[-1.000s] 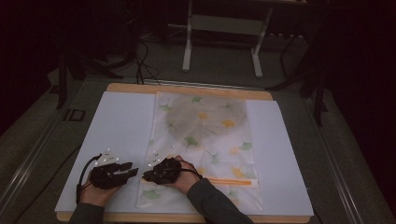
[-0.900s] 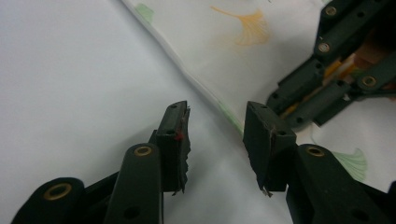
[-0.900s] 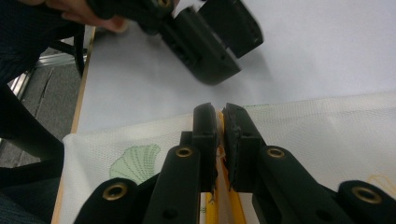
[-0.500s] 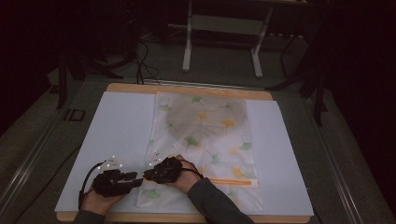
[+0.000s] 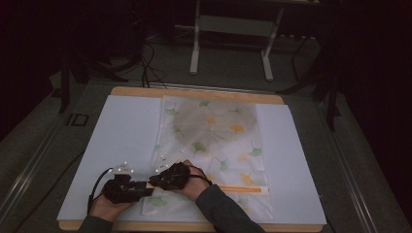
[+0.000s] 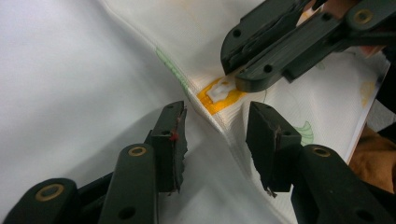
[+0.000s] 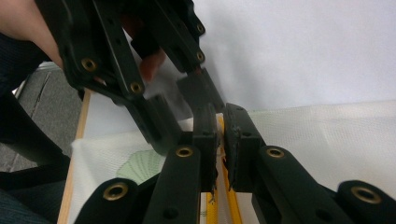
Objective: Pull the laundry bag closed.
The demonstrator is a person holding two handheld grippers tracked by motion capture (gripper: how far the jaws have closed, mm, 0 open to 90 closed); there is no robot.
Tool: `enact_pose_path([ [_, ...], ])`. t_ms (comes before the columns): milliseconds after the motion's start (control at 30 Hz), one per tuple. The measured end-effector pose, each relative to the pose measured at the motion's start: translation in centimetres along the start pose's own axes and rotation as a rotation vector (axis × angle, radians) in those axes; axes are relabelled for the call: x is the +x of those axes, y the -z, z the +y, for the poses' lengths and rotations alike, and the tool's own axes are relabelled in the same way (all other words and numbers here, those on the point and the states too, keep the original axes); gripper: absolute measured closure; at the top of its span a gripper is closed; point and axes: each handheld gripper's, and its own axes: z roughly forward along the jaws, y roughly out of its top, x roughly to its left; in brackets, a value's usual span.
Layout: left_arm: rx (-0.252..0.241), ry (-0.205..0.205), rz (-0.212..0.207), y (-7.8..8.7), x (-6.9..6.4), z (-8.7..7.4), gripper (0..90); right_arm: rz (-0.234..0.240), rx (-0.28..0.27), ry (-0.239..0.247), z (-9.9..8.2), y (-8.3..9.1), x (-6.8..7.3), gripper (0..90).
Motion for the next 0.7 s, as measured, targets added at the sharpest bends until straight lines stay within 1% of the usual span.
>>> enact_pose_path([
  [67,0.005,0.010,-0.030,-0.3,0.2,0.2,58.6,0.001,-0.002,0.000,0.1,0.1,0.0,84.0],
  [133,0.007,0.015,-0.047,-0.4,0.4,0.3,60.2,0.001,-0.003,0.003,0.1,0.2,0.0,84.0],
  [233,0.014,0.022,-0.072,-0.6,0.6,0.3,65.0,0.002,-0.003,0.005,0.1,0.3,0.0,84.0],
  [300,0.017,0.020,-0.073,-0.6,0.6,0.3,68.5,0.003,-0.003,0.003,0.0,0.3,0.0,84.0],
  [400,0.028,0.018,-0.078,-0.6,0.6,0.3,76.3,0.007,-0.001,0.002,-0.1,0.3,-0.1,84.0],
  [433,0.028,0.018,-0.078,-0.6,0.6,0.3,76.3,0.008,0.003,0.000,-0.2,0.3,-0.1,84.0],
  [467,0.030,0.014,-0.086,-0.7,0.5,0.3,81.1,0.007,0.007,0.001,-0.4,0.3,-0.2,84.0],
  [633,0.026,0.011,-0.092,-0.6,0.6,0.3,84.5,0.008,0.016,-0.005,-0.8,0.3,-0.2,84.0],
  [700,0.014,0.019,-0.109,-0.5,0.6,0.2,85.5,0.010,0.015,-0.007,-1.0,0.3,-0.2,84.1],
])
